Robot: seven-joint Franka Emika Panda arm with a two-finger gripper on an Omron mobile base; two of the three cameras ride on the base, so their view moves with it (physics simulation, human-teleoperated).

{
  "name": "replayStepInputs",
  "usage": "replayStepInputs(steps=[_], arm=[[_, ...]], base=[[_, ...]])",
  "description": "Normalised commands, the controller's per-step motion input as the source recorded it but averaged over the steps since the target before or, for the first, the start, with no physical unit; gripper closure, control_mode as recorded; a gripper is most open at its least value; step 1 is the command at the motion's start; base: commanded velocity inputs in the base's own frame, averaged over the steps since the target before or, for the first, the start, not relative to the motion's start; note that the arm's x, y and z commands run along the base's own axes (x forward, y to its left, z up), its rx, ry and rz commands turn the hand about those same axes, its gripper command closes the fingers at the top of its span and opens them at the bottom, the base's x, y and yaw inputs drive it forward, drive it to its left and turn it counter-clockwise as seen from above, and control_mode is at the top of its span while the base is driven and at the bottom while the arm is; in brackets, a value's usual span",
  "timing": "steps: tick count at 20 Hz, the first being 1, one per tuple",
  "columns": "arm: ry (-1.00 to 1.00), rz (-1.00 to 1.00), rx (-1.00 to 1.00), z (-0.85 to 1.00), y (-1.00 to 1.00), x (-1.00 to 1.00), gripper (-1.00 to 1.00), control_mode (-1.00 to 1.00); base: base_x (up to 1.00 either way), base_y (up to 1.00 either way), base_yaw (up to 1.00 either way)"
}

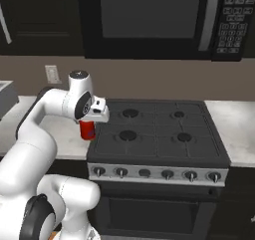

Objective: Four empty soda cans are scattered around the kitchen. Gather all the cans and cluster them next to the stove for recycling.

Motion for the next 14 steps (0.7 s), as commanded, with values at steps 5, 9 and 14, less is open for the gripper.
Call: replayStepInputs(steps=[5, 9, 14], arm=[[0.0, 0.0, 0.0, 0.0, 0.0, 0.0, 1.0, 1.0], [0.0, 0.0, 0.0, 0.0, 0.0, 0.0, 1.0, 1.0], [0.0, 0.0, 0.0, 0.0, 0.0, 0.0, 1.0, 1.0]], base=[[0.21, -0.6, 0.0], [0.23, -0.59, 0.0], [0.23, -0.59, 0.0]])
